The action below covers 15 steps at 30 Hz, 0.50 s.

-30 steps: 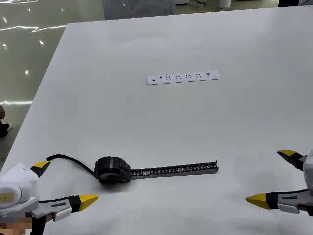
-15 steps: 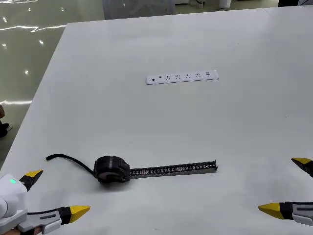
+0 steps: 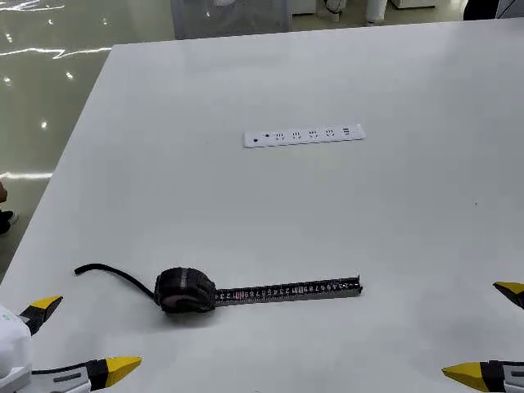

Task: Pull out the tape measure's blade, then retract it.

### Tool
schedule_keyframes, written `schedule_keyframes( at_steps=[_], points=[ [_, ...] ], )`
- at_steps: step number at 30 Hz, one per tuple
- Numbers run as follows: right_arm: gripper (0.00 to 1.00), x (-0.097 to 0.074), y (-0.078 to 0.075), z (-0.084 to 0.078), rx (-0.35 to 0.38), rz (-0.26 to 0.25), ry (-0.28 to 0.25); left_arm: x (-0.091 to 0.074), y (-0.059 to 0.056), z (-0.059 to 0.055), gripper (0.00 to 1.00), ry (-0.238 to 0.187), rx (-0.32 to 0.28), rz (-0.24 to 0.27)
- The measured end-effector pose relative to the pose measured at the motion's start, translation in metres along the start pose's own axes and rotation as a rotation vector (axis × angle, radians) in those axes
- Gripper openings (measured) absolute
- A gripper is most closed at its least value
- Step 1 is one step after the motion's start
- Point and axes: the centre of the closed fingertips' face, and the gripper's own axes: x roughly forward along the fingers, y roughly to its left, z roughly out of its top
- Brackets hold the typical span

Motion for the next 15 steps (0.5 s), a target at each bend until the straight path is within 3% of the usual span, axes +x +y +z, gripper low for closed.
schedule_keyframes(
  at_steps=[4, 15],
  points=[
    [0.99, -0.0012, -0.0034, 0.0013, -0.002, -0.021, 0.005, -0.0004, -0.0022, -0.0002, 0.99, 0.006, 0.004, -0.013],
    [0.99, -0.0039, -0.0021, 0.0008, 0.027, -0.016, 0.015, -0.0027, -0.0049, -0.0005, 0.99, 0.008, 0.000, -0.026]
  ],
)
